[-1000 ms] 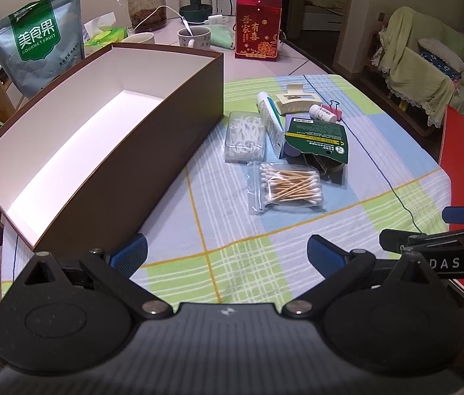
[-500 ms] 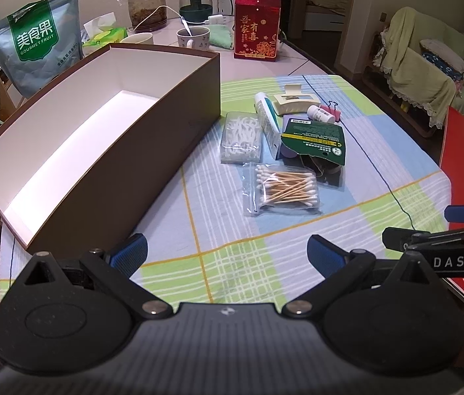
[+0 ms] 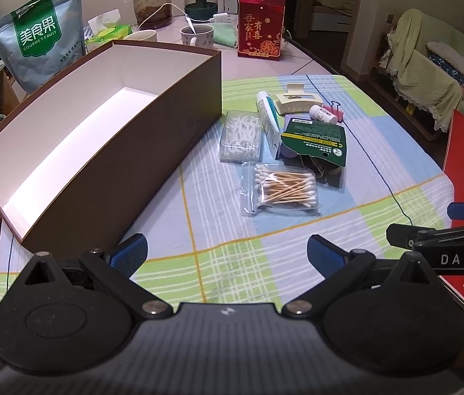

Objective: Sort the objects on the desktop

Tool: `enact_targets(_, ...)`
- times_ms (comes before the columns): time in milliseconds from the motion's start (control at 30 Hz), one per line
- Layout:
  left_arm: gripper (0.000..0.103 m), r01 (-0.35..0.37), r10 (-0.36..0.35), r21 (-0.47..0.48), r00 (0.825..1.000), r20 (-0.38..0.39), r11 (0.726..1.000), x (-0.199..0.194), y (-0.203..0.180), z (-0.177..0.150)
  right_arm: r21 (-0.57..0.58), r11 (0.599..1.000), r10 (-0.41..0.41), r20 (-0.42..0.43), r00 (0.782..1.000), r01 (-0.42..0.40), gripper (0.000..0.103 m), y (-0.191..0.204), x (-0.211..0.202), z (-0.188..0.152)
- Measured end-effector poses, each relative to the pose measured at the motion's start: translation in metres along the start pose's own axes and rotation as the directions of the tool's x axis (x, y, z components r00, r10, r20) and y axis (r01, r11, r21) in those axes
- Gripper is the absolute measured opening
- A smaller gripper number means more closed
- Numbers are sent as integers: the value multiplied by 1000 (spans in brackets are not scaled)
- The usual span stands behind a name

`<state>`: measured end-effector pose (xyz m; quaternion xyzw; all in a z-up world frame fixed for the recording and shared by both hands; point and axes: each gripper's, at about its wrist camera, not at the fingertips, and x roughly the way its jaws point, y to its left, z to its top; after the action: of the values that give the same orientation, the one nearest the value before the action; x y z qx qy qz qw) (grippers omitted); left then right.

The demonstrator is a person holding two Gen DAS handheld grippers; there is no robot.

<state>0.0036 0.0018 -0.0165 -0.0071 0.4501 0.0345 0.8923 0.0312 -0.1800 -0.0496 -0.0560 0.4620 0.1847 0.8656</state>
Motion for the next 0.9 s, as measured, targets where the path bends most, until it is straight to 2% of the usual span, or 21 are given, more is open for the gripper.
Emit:
enact_targets(700, 102, -4, 4, -27, 1000, -3, 1000, 14, -10, 4, -29, 996, 79, -16, 997, -80, 103, -15, 11, 13)
enact_targets(900, 102, -11, 11, -18, 1000, 0, 1000, 20, -14, 5, -3, 997, 72, -12, 997, -72, 103, -24, 15, 16)
